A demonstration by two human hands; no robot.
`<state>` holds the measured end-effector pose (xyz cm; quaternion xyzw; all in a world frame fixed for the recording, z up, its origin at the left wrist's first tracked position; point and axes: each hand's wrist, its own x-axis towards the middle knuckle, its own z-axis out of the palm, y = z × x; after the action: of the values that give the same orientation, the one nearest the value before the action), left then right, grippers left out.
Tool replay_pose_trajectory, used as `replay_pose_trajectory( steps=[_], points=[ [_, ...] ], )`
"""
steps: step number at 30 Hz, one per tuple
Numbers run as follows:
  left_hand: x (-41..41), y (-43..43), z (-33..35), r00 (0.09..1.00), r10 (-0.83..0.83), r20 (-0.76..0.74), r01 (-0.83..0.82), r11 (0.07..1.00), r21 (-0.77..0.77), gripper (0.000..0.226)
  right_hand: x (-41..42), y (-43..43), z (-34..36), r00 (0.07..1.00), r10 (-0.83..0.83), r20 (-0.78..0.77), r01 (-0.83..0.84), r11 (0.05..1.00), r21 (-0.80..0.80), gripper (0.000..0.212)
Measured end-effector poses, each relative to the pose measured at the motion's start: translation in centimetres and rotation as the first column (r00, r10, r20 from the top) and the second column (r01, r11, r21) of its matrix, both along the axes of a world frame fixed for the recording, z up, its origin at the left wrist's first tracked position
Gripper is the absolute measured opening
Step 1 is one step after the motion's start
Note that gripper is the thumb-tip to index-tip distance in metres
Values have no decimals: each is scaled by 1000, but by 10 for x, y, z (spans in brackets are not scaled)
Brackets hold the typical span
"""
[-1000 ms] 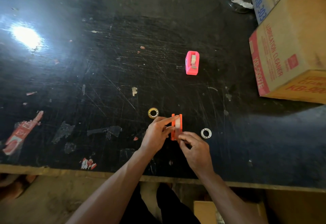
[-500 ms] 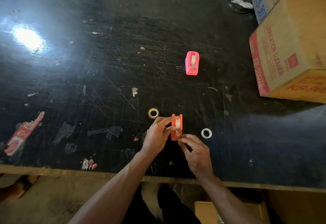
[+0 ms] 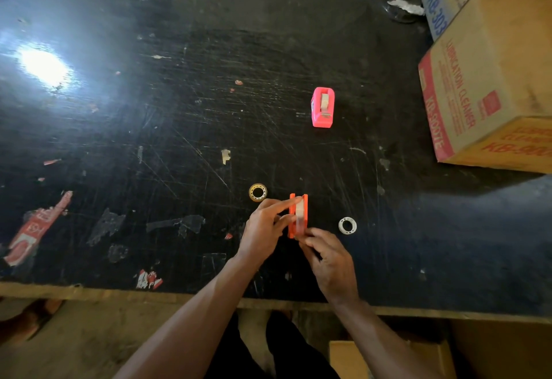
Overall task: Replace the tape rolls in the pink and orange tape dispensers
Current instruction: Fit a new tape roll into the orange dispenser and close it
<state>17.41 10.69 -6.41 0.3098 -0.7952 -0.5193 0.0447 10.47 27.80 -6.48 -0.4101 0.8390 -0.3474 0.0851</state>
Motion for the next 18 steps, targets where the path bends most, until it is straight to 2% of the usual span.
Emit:
replay_pose_trajectory(
  steps=[2, 10, 18],
  points=[
    [-1, -3, 1, 1000, -17, 12, 16, 1000, 25, 48, -3, 3, -4, 998, 36, -48, -35, 999, 12, 18],
    [-1, -2, 3, 1000, -11, 17, 11, 1000, 19, 47, -3, 4, -5, 996, 57, -69, -56, 998, 17, 14],
    [-3, 3, 2, 1000, 11, 25, -12, 1000, 18, 48, 2, 4, 3, 998, 49, -46, -49, 999, 3, 24]
  ],
)
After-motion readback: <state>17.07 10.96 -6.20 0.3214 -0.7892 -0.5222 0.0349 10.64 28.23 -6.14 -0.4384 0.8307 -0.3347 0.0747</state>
